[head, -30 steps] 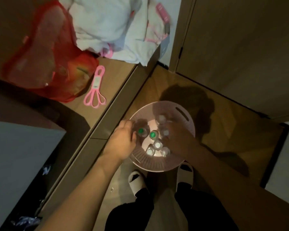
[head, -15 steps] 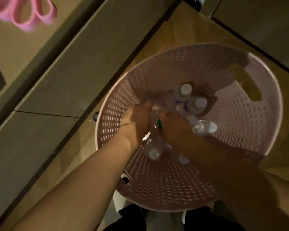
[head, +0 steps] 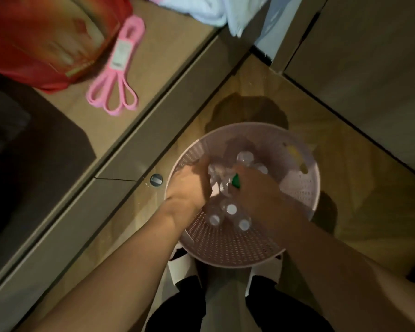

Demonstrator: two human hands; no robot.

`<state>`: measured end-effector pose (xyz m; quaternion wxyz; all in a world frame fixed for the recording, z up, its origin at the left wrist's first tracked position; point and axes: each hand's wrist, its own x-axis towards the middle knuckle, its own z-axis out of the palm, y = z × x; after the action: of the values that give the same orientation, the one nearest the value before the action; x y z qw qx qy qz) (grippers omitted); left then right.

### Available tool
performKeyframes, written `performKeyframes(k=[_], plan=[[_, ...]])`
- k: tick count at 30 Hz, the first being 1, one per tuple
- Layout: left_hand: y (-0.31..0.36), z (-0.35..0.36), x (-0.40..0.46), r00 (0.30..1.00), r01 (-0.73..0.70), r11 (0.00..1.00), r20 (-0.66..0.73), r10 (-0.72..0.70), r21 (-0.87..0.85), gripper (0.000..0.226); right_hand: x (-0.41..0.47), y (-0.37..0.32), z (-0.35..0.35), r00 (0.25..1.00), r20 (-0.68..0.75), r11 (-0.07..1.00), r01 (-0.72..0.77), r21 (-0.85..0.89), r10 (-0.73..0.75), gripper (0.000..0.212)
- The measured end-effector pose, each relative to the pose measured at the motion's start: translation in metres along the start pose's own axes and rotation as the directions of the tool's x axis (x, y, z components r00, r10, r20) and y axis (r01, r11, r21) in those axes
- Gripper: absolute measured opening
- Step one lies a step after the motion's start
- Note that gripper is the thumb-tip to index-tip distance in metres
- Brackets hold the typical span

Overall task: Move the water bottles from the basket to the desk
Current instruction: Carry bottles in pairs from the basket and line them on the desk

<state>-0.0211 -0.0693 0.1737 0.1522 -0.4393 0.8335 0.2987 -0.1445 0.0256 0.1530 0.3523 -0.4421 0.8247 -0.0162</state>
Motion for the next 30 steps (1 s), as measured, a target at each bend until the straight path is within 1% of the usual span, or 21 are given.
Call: performKeyframes(k=[1, 3, 4, 6, 9, 12, 14, 15, 17, 19, 21, 24, 26, 28, 30], plan=[[0.009, -0.019, -0.011, 1.0, 0.03, 1.0, 0.004, -0.03, 0.007, 0.029, -0.014, -0.006, -0.022, 1.0, -0.002, 1.0, 0.003, 0.006, -0.003, 0.04], [0.029, -0.062, -0.038, 0.995, 0.095, 0.995, 0.009, -0.095, 0.019, 0.026, -0.048, -0.018, -0.071, 0.998, -0.059, 0.999, 0.009, 0.041, -0.007, 0.039], [0.039, -0.086, -0.054, 0.994, 0.105, 0.994, 0.001, -0.105, 0.017, 0.026, -0.067, -0.026, -0.095, 0.995, -0.094, 0.997, 0.019, 0.074, -0.012, 0.038], [0.063, -0.137, -0.09, 0.995, 0.091, 0.996, -0.04, -0.091, -0.006, 0.025, -0.11, -0.042, -0.145, 0.989, -0.149, 0.994, 0.039, 0.101, -0.023, 0.043], [0.093, -0.205, -0.147, 0.991, 0.065, 0.996, -0.113, -0.071, -0.058, 0.024, -0.173, -0.065, -0.214, 0.975, -0.216, 0.995, 0.065, 0.075, -0.048, 0.046], [0.103, -0.253, -0.197, 0.97, 0.086, 0.986, -0.212, -0.116, -0.145, 0.024, -0.221, -0.095, -0.271, 0.96, -0.269, 0.994, 0.091, 0.059, -0.072, 0.043], [0.105, -0.274, -0.222, 0.954, 0.103, 0.973, -0.255, -0.155, -0.206, 0.03, -0.241, -0.112, -0.294, 0.954, -0.291, 0.995, 0.094, 0.044, -0.077, 0.042], [0.105, -0.282, -0.232, 0.946, 0.098, 0.967, -0.281, -0.164, -0.234, 0.033, -0.248, -0.12, -0.302, 0.95, -0.301, 0.994, 0.101, 0.035, -0.086, 0.04], [0.102, -0.295, -0.247, 0.919, 0.046, 0.956, -0.363, -0.155, -0.291, 0.036, -0.258, -0.136, -0.309, 0.946, -0.308, 0.993, 0.115, 0.028, -0.101, 0.036], [0.096, -0.305, -0.26, 0.897, 0.009, 0.948, -0.416, -0.149, -0.319, 0.034, -0.266, -0.152, -0.31, 0.946, -0.305, 0.992, 0.122, 0.028, -0.108, 0.033], [0.084, -0.312, -0.272, 0.888, 0.014, 0.938, -0.427, -0.171, -0.347, 0.033, -0.273, -0.169, -0.309, 0.934, -0.329, 0.987, 0.158, 0.039, -0.137, 0.033], [0.062, -0.318, -0.288, 0.881, 0.024, 0.921, -0.427, -0.203, -0.389, 0.037, -0.278, -0.195, -0.303, 0.919, -0.341, 0.97, 0.236, 0.065, -0.2, 0.03], [0.049, -0.321, -0.3, 0.879, 0.021, 0.903, -0.422, -0.221, -0.429, 0.04, -0.28, -0.211, -0.297, 0.926, -0.297, 0.959, 0.27, 0.086, -0.234, 0.03], [0.04, -0.325, -0.313, 0.873, 0.042, 0.906, -0.425, -0.238, -0.42, 0.038, -0.281, -0.227, -0.293, 0.93, -0.251, 0.948, 0.301, 0.108, -0.267, 0.03], [0.03, -0.33, -0.328, 0.854, 0.089, 0.91, -0.44, -0.279, -0.405, 0.036, -0.281, -0.245, -0.29, 0.926, -0.207, 0.936, 0.34, 0.091, -0.316, 0.029]])
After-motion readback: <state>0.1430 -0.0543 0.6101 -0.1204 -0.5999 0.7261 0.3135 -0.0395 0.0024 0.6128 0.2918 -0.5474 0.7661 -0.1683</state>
